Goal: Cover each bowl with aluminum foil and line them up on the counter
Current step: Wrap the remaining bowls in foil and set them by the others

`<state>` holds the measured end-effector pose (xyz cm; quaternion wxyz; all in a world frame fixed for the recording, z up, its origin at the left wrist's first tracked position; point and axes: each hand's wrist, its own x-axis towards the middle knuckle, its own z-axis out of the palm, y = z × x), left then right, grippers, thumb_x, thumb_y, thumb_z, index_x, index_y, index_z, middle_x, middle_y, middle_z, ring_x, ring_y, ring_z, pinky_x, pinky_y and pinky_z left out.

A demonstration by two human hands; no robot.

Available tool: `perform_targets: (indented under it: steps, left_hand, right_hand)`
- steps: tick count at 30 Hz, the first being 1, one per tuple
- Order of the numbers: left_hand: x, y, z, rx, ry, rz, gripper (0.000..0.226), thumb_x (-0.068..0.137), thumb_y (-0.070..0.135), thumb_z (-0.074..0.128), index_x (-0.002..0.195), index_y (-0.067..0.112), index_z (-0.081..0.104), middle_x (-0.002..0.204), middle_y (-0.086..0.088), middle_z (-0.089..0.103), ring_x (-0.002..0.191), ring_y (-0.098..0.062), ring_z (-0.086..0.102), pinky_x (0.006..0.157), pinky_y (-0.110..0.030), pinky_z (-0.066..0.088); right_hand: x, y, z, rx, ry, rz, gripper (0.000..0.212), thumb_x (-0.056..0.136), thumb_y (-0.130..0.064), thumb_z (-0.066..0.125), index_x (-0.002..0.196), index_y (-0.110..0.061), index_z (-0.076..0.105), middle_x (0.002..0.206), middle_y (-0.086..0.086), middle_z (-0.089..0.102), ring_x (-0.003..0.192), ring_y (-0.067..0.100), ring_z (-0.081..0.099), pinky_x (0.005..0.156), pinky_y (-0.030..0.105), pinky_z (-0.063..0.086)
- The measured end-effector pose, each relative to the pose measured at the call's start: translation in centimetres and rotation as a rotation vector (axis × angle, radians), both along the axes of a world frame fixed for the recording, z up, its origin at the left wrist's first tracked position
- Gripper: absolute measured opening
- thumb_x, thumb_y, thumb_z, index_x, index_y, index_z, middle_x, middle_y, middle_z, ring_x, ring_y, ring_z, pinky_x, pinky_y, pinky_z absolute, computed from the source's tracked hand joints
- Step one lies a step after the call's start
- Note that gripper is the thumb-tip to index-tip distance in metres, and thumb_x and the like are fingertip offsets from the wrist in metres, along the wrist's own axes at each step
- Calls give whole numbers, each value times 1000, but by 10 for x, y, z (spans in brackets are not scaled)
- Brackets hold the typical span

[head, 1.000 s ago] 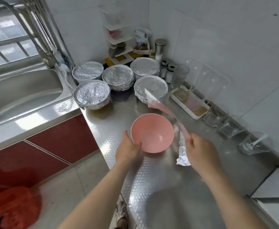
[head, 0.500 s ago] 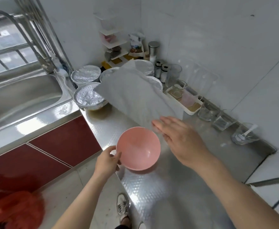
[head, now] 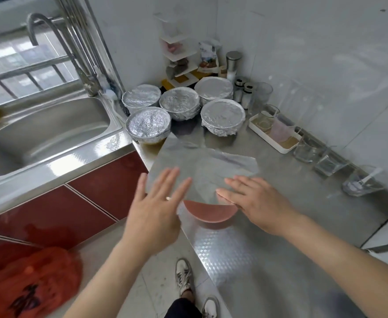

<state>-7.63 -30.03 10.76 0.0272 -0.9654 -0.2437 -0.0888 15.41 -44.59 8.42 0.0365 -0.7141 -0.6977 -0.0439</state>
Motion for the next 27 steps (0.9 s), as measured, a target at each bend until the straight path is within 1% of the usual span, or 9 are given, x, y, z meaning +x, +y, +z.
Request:
perform_targets:
  steps: [2,3,5,6,13,18,21,25,27]
  left_hand:
    - [9,-9,-22,2,14,-28,73,69,28,77,137,22,53,142,-9,51,127,-28,52,108,-50,32]
    - [11,-9,-32,9,-61,-38,54,71,21,77,123,18,63,128,-9,61,108,-30,62,90,-45,47]
    - [10,-11,-48,13,-175,-82,23,72,7,68,93,16,69,97,-5,63,75,-26,59,53,-34,45]
    - [7,-12,-57,-1,-171,-109,24,68,1,67,85,17,66,88,-3,58,69,-24,54,46,-32,38]
    - [-3,-17,-73,-119,-114,-132,55,54,-11,70,99,18,64,82,1,53,62,-20,52,37,-29,37]
    - [-7,-15,-76,-171,-50,-160,76,45,-13,72,111,21,57,86,1,51,64,-18,50,36,-27,34]
    - [-4,-11,-70,-232,-134,-80,79,49,-13,71,116,25,53,86,1,54,66,-21,56,34,-29,42]
    - [9,-2,-58,-253,-268,-58,69,56,-13,68,111,26,55,86,1,55,70,-21,56,38,-32,47]
    - [13,3,-53,-199,-281,-130,61,55,-13,68,104,23,60,85,-1,55,74,-18,52,37,-31,45]
  right_hand:
    - [-3,-4,-7,13,-12,37,49,83,-13,36,121,-27,64,124,7,65,109,27,65,80,37,53]
    - [-4,-7,-12,22,-24,55,52,81,-11,34,119,-26,66,122,8,66,108,28,65,79,37,53]
    - [-3,-16,-28,28,-52,61,55,79,-7,33,120,-25,65,123,7,66,108,27,65,81,34,51]
    - [-3,-21,-36,20,-44,45,57,78,-6,33,124,-24,61,125,7,65,109,26,64,85,33,47]
    - [-3,-41,-63,55,-36,-168,60,78,-7,30,131,-14,57,132,7,60,119,25,59,93,36,47]
    - [6,-47,-69,20,75,-475,65,80,-5,32,143,-19,38,145,10,47,129,33,49,99,46,42]
    - [20,-45,-63,-103,583,-848,72,85,-10,43,152,-24,20,150,13,38,132,35,43,101,43,41]
    - [36,-26,-36,24,1893,-1188,45,98,-46,34,124,-17,54,102,16,72,81,30,71,73,35,52]
    - [47,-18,-23,32,2131,-1137,59,97,-60,27,112,-15,61,88,12,74,74,27,71,69,35,52]
